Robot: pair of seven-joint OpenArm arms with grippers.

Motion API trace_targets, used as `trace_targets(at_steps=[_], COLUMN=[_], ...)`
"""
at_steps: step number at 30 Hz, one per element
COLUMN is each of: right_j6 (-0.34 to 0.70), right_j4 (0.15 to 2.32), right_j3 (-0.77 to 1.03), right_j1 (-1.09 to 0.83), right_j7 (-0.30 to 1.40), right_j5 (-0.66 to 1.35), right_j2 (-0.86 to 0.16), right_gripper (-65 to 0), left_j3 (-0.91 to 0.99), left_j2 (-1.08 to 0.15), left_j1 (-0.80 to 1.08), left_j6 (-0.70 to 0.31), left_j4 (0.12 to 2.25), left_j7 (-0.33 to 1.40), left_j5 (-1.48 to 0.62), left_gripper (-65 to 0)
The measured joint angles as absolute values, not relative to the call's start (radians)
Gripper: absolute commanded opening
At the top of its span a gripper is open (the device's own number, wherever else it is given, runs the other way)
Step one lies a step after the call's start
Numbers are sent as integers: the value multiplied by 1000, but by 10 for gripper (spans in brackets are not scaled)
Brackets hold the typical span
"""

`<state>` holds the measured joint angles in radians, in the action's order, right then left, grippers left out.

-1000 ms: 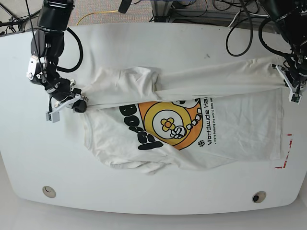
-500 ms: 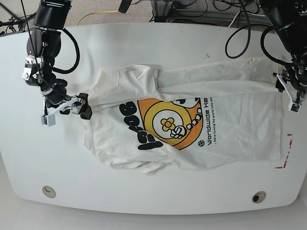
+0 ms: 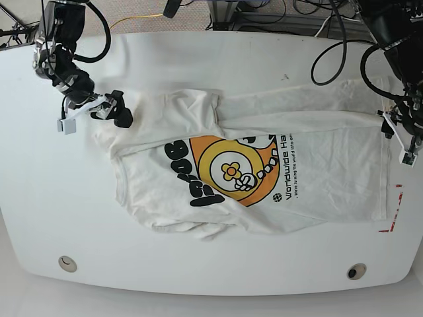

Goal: Fold the T-shirt properly
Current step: 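Release the right gripper and move it along the shirt's shoulder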

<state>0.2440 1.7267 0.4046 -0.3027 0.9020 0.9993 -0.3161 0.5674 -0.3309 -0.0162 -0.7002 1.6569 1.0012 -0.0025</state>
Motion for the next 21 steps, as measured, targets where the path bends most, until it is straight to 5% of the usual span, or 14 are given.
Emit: trace_targets(at_steps=[21], right_j6=[306], right_j4=[1662], right_j3=[280], right_j1=[-329], right_j7=[921], right_j5=[1023], right_j2=[-226], right_gripper=[-70], left_j3=[569], left_j2=[-330], left_j1=[-14], left_j6=[-701], left_j4=[1658], left_j7=[1001], left_j5=[-1], left_gripper=[-253])
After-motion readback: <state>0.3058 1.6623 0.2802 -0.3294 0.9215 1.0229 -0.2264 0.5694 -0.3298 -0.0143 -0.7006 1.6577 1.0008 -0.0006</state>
